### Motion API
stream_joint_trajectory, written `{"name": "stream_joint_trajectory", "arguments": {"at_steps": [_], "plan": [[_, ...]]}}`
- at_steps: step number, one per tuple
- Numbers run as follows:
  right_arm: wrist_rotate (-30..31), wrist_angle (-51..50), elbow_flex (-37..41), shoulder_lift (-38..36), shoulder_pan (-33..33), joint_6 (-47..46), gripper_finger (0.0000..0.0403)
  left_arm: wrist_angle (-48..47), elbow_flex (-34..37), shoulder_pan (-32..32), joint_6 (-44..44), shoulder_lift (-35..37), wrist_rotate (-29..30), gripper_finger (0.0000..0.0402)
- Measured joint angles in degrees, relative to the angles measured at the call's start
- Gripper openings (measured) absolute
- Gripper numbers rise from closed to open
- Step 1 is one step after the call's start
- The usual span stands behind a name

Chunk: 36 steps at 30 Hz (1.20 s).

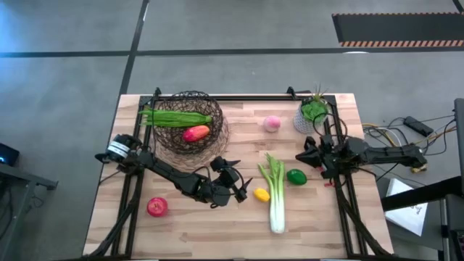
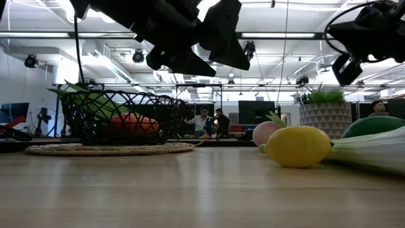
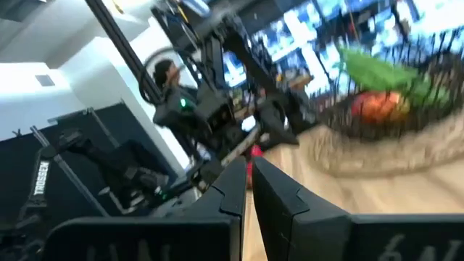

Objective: Build produce basket
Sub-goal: Put the green celery into the black mesh basket

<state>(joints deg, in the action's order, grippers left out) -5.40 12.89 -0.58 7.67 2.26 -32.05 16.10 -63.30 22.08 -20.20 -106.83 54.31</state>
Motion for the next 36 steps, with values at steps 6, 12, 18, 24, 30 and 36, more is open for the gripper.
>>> {"name": "stream_joint_trajectory", "arguments": {"at_steps": [6,12,18,24,30,36], "plan": [[6.7,0.6,-0.9,11.4,7.8,-3.1,0.0018,0.0,0.8,-0.1,-0.3,0.0,0.0,0.0377],[8.5,-6.1,-8.8,23.5,13.4,-8.4,0.002,0.1,1.4,-0.1,-0.5,0.0,0.0,0.0377],[7.9,-22.0,-19.1,35.3,16.4,-15.8,0.0069,0.1,1.4,-0.1,-0.5,0.0,0.0,0.0377],[5.4,-26.0,-28.3,47.8,19.4,-22.7,0.0154,0.0,1.6,-0.1,-0.5,0.0,0.0,0.0377],[-0.8,-27.3,-35.0,61.3,20.5,-31.5,0.0224,0.2,2.4,0.1,-0.5,0.0,0.0,0.0377],[-0.5,-32.9,-43.2,73.0,21.2,-37.6,0.026,1.7,4.9,0.4,-0.7,0.0,-0.1,0.0377]]}}
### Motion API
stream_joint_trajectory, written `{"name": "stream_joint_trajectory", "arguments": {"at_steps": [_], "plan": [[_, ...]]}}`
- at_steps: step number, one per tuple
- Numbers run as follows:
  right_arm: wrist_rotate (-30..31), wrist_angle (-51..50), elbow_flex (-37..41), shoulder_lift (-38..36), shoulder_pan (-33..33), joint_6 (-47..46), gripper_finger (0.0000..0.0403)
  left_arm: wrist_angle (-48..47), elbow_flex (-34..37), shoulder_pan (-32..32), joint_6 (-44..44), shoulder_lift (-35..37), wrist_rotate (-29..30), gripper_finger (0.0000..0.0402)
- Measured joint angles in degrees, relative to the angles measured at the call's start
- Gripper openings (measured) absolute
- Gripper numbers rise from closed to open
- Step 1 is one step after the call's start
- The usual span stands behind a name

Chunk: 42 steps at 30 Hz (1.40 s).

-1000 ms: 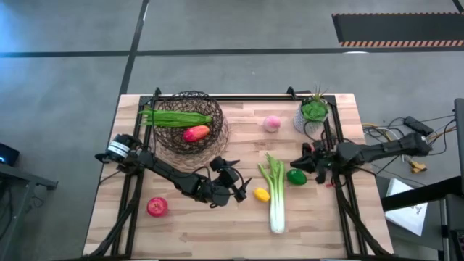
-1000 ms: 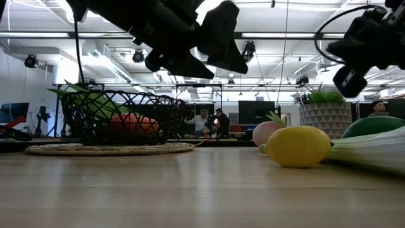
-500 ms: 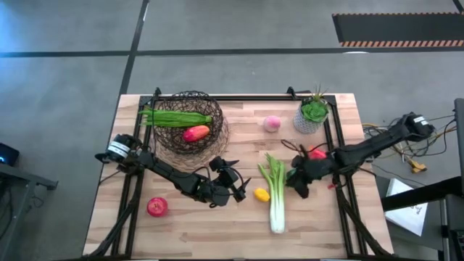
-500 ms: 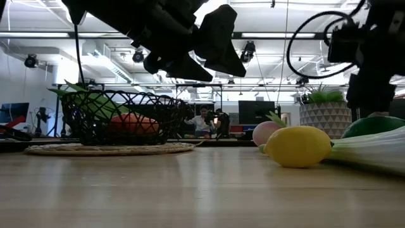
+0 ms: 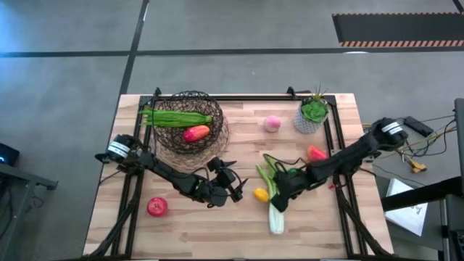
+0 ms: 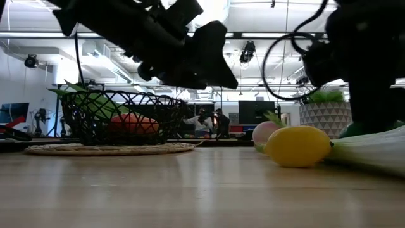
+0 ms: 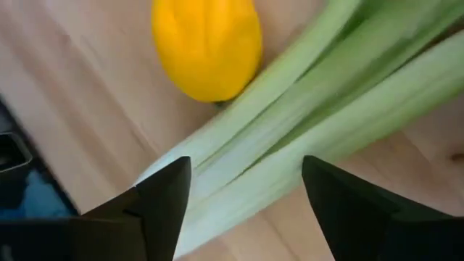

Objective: Build produce basket
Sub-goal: Put the green celery into the black mesh basket

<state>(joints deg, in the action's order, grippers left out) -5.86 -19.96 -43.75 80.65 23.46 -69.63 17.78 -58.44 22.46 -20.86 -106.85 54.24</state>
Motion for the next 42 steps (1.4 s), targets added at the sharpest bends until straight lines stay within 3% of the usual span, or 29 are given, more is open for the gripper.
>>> {"name": "stream_joint_trajectory", "arguments": {"at_steps": [6,10,18,25,34,42], "plan": [[5.6,-14.1,-11.0,9.3,0.6,0.1,0.0257,1.3,1.8,0.5,0.0,0.0,0.0,0.0377],[6.9,-17.6,-16.8,15.2,0.6,3.6,0.0248,1.7,2.4,0.5,-0.8,0.0,0.0,0.0377],[8.9,-26.1,-22.5,23.0,0.6,11.2,0.0214,7.7,5.1,0.8,-1.3,0.0,0.0,0.0377],[12.0,-26.8,-21.6,20.7,2.3,15.2,0.0136,8.5,5.1,1.2,-1.4,0.0,0.0,0.0377],[16.4,-28.3,-16.1,9.5,5.7,14.7,0.0035,8.9,5.0,2.2,-1.4,0.0,0.0,0.0377],[19.4,-27.6,-13.1,0.6,5.9,18.7,0.0009,9.0,5.0,2.3,-1.4,0.0,0.0,0.0377]]}}
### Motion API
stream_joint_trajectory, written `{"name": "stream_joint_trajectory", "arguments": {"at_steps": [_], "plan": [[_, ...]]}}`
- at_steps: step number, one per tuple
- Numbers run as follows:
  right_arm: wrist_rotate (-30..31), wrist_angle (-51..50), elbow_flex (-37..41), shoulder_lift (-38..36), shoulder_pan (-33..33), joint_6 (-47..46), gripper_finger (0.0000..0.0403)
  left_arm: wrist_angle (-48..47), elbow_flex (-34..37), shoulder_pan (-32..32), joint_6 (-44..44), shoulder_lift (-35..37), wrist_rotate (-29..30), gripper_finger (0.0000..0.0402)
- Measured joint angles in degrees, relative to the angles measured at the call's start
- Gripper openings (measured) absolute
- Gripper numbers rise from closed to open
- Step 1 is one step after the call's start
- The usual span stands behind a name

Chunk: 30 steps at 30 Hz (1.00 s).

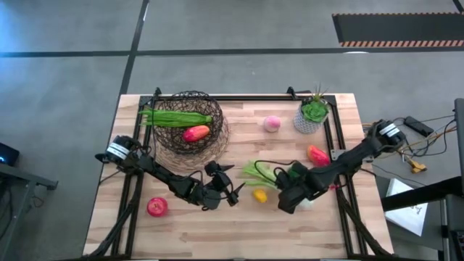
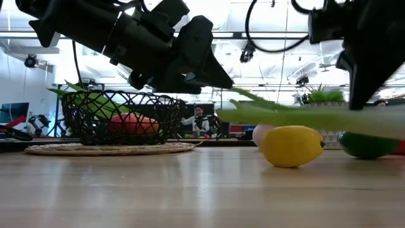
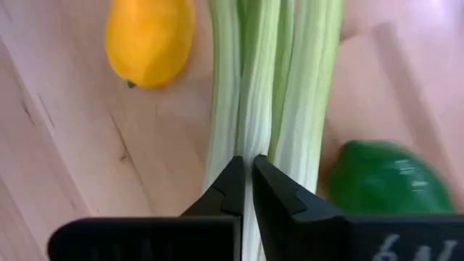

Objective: Build produce basket
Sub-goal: Put the green celery into the black mesh basket

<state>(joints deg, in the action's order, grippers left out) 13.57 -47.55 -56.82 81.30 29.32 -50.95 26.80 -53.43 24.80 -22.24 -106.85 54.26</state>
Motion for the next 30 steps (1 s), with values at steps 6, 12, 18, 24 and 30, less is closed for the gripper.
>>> {"name": "stream_joint_trajectory", "arguments": {"at_steps": [6,12,18,24,30], "plan": [[1.1,1.4,0.2,0.0,-1.3,3.2,0.0009,0.0,0.0,0.0,-0.1,0.0,0.0,0.0377],[2.9,5.8,0.4,5.3,-5.2,6.4,0.0009,0.2,0.0,0.0,-0.1,0.0,0.0,0.0377],[3.0,13.8,0.2,9.9,-11.1,10.5,0.0009,-0.5,0.1,1.6,0.5,0.8,0.4,0.0377],[0.2,14.0,-1.7,11.1,-16.3,16.5,0.001,-0.3,0.1,5.2,3.4,4.5,2.2,0.0377],[-4.9,14.0,-3.8,11.0,-19.9,23.3,0.0055,-0.5,0.1,8.6,6.1,5.9,5.6,0.0377]]}}
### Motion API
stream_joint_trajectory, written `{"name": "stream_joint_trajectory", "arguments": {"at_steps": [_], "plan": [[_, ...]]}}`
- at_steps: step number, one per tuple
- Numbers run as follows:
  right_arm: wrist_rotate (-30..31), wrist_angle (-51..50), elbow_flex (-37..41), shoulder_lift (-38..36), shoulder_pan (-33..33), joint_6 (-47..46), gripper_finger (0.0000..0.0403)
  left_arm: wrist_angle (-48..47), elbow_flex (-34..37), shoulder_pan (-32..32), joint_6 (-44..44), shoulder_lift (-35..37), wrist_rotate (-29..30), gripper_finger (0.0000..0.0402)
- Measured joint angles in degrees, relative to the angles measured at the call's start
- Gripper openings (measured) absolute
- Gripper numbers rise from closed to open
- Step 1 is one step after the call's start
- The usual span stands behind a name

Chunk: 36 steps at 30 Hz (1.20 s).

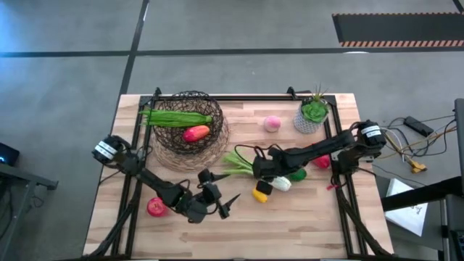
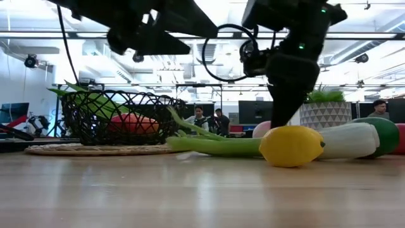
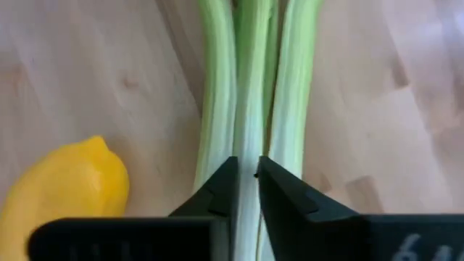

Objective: Build produce basket
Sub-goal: Put the green celery into the black mesh basket

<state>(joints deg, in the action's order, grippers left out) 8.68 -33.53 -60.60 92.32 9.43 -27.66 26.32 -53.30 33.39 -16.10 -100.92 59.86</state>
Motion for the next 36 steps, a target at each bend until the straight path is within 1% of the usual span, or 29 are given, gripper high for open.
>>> {"name": "stream_joint_trajectory", "arguments": {"at_steps": [4,9,12,15,17,19,21,24,26,33,36], "plan": [[-0.1,1.0,-0.6,-0.4,-1.3,2.5,0.0113,0.0,0.0,2.6,0.1,0.0,6.9,0.0377],[-0.2,5.6,-0.7,0.7,-1.6,4.3,0.0198,-0.1,0.0,5.9,2.0,0.0,13.9,0.0377],[-1.6,7.5,-0.6,3.2,-1.6,5.4,0.0244,-0.3,0.0,8.2,2.1,0.3,15.1,0.0377],[-0.9,8.8,-0.6,5.8,-1.6,5.8,0.0283,-0.2,0.0,10.6,2.2,1.2,15.9,0.0377],[-0.7,9.5,-0.8,7.4,-1.7,6.4,0.03,-0.3,0.0,12.4,3.1,1.7,16.7,0.0377],[-0.5,9.9,-0.9,8.8,-1.7,7.8,0.0305,-0.3,0.0,14.0,3.4,2.1,17.2,0.0377],[0.5,10.5,-0.9,10.0,-1.7,9.1,0.0298,-0.3,0.0,15.5,4.5,2.5,17.8,0.0377],[2.0,11.4,-0.8,10.8,-1.8,11.1,0.0264,-0.2,-0.2,17.7,5.1,2.6,18.9,0.0377],[3.0,12.2,-0.8,11.0,-2.0,12.5,0.0229,-0.3,-0.2,19.4,5.1,2.7,20.1,0.0377],[5.6,16.9,-0.4,9.3,-3.2,18.5,0.0089,-0.2,-0.2,27.0,4.5,4.6,20.5,0.0377],[5.8,19.0,-0.7,6.4,-3.7,21.6,0.0048,-0.1,-0.2,29.8,4.4,5.3,20.9,0.0377]]}}
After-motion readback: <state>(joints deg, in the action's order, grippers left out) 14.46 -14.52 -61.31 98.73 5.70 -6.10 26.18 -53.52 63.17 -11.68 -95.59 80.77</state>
